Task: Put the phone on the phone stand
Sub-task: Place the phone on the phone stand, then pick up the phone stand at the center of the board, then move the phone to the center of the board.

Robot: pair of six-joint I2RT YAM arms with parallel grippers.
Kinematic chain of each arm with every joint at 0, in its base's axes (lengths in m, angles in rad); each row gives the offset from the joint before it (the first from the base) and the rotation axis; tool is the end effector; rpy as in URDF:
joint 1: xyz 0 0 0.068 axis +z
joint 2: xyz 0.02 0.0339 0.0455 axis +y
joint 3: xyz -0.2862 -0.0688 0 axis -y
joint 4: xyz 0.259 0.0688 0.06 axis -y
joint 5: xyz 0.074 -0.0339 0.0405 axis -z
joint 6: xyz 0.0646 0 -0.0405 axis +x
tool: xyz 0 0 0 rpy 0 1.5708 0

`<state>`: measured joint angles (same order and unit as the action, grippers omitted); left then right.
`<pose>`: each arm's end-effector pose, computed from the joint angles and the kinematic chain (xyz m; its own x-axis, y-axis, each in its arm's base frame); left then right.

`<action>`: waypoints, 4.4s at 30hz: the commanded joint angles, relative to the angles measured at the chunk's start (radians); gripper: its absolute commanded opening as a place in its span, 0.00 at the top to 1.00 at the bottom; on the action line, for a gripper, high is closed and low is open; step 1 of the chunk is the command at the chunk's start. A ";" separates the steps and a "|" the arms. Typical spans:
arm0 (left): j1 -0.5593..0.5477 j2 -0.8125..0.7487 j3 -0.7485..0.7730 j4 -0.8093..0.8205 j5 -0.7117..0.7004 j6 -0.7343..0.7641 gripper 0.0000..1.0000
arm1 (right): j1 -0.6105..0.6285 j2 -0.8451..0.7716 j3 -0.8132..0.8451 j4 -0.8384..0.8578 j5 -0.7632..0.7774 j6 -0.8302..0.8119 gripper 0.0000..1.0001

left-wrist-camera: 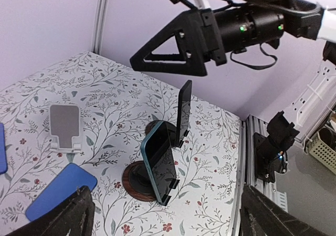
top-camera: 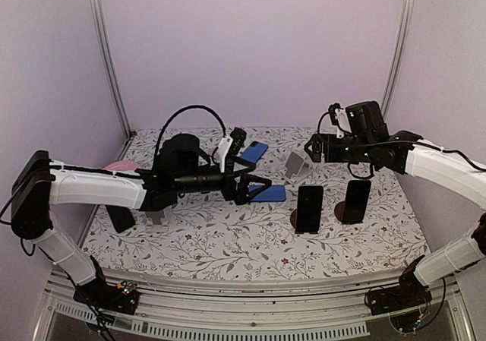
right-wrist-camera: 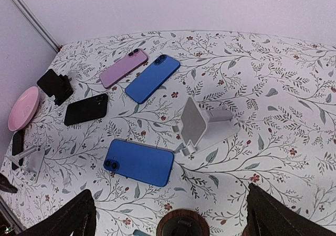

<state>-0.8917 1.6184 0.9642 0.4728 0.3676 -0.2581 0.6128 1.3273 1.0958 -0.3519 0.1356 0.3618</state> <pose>0.2380 -0.3319 0.2652 -0.3516 0.0563 -0.9345 0.8878 0.3366 -0.3137 0.2766 0.1838 0.3142 -0.5905 0.0135 -0.8069 -0.2872 0.9309 0.2258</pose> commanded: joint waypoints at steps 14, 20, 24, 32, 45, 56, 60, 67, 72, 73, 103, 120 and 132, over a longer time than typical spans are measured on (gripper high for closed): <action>-0.005 -0.489 -0.305 -0.175 -0.228 -0.098 0.03 | -0.177 0.446 0.280 0.054 -0.264 -0.240 0.08; -0.007 -0.544 -0.317 -0.212 -0.258 -0.109 0.03 | -0.234 0.585 0.372 0.041 -0.348 -0.230 0.24; -0.006 -0.556 -0.315 -0.231 -0.265 -0.105 0.03 | -0.235 0.648 0.423 0.015 -0.390 -0.239 0.34; -0.006 -0.555 -0.312 -0.237 -0.282 -0.104 0.03 | -0.235 0.713 0.455 -0.001 -0.451 -0.232 0.43; -0.006 -0.490 -0.296 -0.223 -0.262 -0.106 0.03 | -0.233 0.750 0.458 0.008 -0.537 -0.212 0.73; -0.005 -0.433 -0.295 -0.206 -0.259 -0.123 0.03 | -0.201 0.685 0.415 -0.013 -0.448 -0.243 0.97; -0.005 -0.409 -0.299 -0.191 -0.248 -0.126 0.03 | -0.193 0.660 0.390 -0.005 -0.456 -0.262 0.97; -0.005 -0.257 -0.254 -0.160 -0.206 -0.123 0.03 | -0.174 0.621 0.411 -0.002 -0.444 -0.249 0.97; -0.001 -0.129 -0.209 -0.127 -0.163 -0.125 0.03 | -0.168 0.595 0.446 -0.038 -0.364 -0.234 0.97; 0.000 -0.096 -0.196 -0.119 -0.151 -0.124 0.03 | -0.167 0.587 0.453 -0.044 -0.352 -0.229 0.98; 0.083 0.668 0.544 -0.226 -0.086 -0.243 0.13 | -0.090 0.115 0.543 -0.247 -0.136 -0.172 0.97; 0.049 0.881 0.954 -0.705 -0.428 -0.016 0.18 | -0.054 0.042 0.520 -0.256 -0.129 -0.156 0.97; 0.001 1.003 1.150 -0.843 -0.517 0.087 0.11 | -0.039 0.009 0.510 -0.269 -0.111 -0.143 0.98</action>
<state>-0.8639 2.5614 2.0445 -0.2577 -0.0788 -0.2192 0.5632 1.3674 1.6157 -0.6441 0.0029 0.2070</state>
